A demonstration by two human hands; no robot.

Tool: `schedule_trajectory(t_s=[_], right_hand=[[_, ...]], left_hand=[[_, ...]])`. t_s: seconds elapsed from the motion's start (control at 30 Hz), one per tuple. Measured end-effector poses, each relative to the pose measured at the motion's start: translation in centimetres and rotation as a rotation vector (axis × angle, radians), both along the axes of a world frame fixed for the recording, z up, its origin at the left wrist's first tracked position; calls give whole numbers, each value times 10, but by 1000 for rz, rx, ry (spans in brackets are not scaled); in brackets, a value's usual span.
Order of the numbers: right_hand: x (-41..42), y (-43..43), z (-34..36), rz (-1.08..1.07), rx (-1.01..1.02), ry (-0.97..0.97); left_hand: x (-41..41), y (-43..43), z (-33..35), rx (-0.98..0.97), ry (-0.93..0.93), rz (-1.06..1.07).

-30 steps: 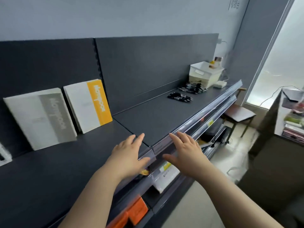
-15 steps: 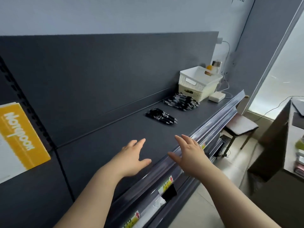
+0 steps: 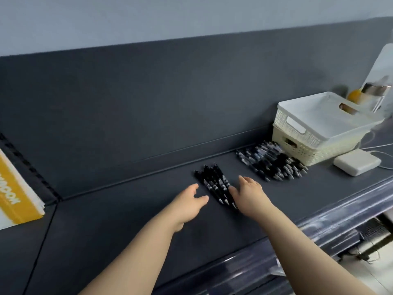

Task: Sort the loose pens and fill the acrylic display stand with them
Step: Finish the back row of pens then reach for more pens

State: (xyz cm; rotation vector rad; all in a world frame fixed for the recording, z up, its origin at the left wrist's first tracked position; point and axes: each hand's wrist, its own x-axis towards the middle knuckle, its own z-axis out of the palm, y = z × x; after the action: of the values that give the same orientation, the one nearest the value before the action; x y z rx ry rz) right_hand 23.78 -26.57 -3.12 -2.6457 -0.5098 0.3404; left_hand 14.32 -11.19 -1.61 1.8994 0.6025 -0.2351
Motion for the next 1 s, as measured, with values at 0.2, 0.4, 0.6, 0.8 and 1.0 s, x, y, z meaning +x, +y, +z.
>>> schedule_trajectory(t_s=[0.2, 0.4, 0.6, 0.8, 1.0], right_hand=[[38, 27, -11, 159, 60, 31], [35, 47, -15, 219, 447, 280], [6, 58, -7, 372, 712, 351], [-48, 97, 14, 585, 755, 285], [-131, 142, 22, 785, 594, 123]], left_hand=[[58, -36, -7, -347, -114, 461], [78, -41, -12, -504, -125, 694], [44, -28, -5, -721, -243, 801], [-34, 6, 18, -804, -428, 793], [-136, 42, 23, -715, -542, 919]])
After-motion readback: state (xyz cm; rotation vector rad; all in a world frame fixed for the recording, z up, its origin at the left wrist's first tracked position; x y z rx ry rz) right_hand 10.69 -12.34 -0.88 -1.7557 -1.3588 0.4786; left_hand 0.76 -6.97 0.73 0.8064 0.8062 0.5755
